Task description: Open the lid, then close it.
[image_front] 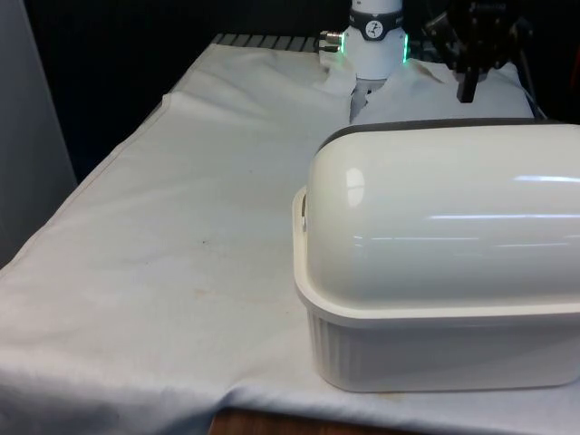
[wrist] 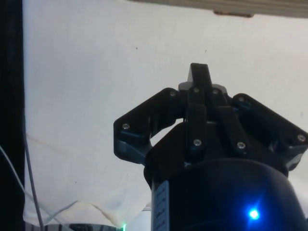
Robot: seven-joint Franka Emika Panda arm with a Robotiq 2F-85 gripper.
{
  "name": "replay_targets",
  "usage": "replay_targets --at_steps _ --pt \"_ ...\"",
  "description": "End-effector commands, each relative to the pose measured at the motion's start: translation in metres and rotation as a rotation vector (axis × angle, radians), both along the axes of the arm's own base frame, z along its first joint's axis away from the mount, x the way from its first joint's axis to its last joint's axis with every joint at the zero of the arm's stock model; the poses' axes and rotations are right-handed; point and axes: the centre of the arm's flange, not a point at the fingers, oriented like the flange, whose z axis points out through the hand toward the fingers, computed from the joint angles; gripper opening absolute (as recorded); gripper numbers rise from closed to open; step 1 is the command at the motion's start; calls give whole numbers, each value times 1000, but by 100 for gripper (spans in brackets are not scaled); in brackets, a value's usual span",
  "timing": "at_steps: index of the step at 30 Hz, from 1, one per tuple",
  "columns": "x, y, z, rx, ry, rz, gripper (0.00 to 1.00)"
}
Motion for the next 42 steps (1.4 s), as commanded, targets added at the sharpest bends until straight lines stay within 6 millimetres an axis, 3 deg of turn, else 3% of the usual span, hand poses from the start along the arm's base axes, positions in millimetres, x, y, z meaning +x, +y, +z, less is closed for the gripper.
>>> replay_targets --at_steps 1,17,28,41,42 --pt "-4 -1 1 2 -11 -1 0" --pt "-31 -27 -7 -2 16 -5 0" --pt "-34 -27 -9 -1 24 -10 3" --pt "-34 -27 -9 -3 28 -11 65" --pt "-34 -27 -10 -3 29 -11 75"
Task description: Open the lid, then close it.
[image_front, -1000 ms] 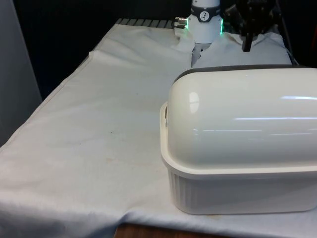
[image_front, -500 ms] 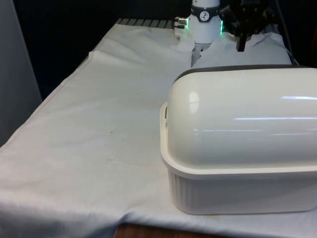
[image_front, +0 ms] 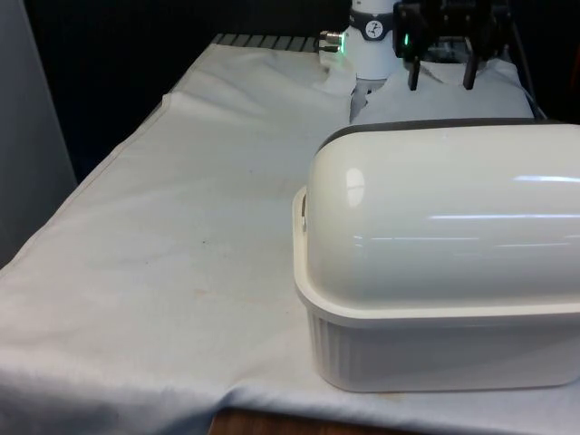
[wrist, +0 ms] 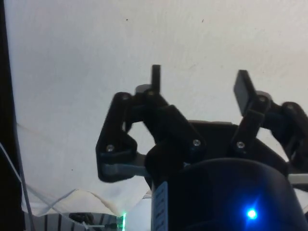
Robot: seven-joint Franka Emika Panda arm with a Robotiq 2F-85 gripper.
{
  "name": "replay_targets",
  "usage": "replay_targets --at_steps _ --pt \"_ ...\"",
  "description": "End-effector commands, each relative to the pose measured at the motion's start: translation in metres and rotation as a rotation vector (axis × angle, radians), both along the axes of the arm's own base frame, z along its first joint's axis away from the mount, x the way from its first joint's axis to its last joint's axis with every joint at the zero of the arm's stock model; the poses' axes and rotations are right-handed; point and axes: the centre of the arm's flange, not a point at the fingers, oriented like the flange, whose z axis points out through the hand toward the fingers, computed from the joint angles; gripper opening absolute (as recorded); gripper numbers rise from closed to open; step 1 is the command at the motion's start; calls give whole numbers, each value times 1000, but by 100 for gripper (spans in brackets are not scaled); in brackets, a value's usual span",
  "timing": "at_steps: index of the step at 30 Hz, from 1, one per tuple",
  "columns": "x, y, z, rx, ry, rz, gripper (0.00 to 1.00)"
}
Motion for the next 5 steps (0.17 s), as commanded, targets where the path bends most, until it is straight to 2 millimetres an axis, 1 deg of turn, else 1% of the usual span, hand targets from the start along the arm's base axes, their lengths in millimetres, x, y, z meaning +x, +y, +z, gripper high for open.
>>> replay_targets --at_steps 1,2,3,5 --pt "0 1 0 0 0 -1 79" --pt "0 0 0 0 0 0 86" --pt "0 1 0 0 0 -1 86" --pt "0 1 0 0 0 0 96"
